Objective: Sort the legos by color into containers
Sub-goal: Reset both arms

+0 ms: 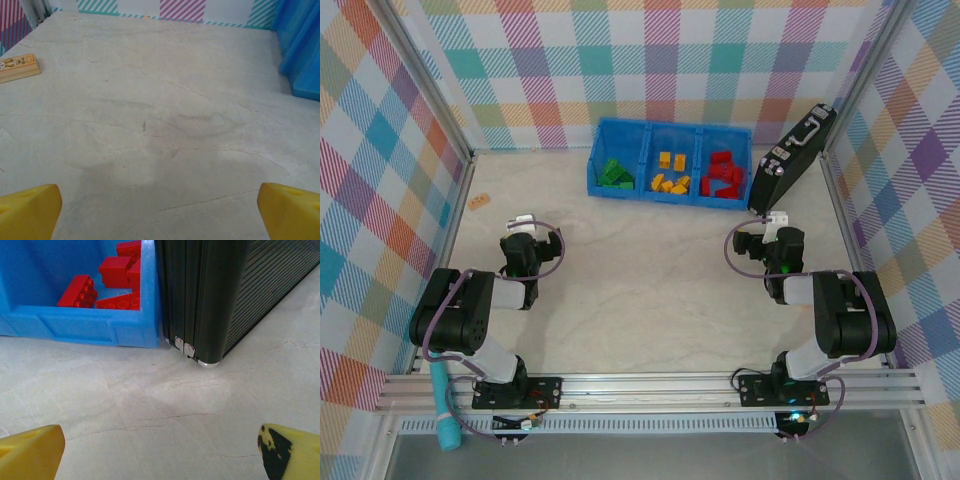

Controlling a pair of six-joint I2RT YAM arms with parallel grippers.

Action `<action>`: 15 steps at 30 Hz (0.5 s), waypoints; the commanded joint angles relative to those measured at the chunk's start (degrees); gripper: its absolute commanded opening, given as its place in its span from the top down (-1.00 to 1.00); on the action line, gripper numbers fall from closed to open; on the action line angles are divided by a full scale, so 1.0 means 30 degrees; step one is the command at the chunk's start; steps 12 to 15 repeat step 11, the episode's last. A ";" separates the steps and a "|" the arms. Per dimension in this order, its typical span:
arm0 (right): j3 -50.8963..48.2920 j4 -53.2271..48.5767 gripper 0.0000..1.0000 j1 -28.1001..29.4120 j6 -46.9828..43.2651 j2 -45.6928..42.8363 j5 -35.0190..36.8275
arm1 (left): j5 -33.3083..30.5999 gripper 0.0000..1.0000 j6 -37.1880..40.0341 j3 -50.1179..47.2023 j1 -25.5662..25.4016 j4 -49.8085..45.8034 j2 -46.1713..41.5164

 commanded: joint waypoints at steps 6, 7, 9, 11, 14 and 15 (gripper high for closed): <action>0.0431 0.0280 -0.97 -0.0010 -0.0192 0.0256 -0.0644 | 0.0184 -1.00 0.0246 0.0022 -0.0135 -0.0130 -0.0020; 0.0448 0.0264 -0.98 0.0021 -0.0193 0.0259 -0.0653 | 0.0350 -1.00 0.0314 0.0044 -0.0119 -0.0205 -0.0019; 0.0327 0.0445 -0.98 -0.0006 -0.0197 0.0233 -0.0668 | 0.1485 -1.00 0.0650 0.0245 -0.0066 -0.0542 0.0010; 0.0218 0.0656 -0.97 -0.0011 -0.0186 0.0166 -0.0669 | 0.1966 -1.00 0.0663 0.0279 0.0123 -0.0658 0.0010; 0.0218 0.0656 -0.97 -0.0011 -0.0186 0.0166 -0.0669 | 0.1966 -1.00 0.0663 0.0279 0.0123 -0.0658 0.0010; 0.0218 0.0656 -0.97 -0.0011 -0.0186 0.0166 -0.0669 | 0.1966 -1.00 0.0663 0.0279 0.0123 -0.0658 0.0010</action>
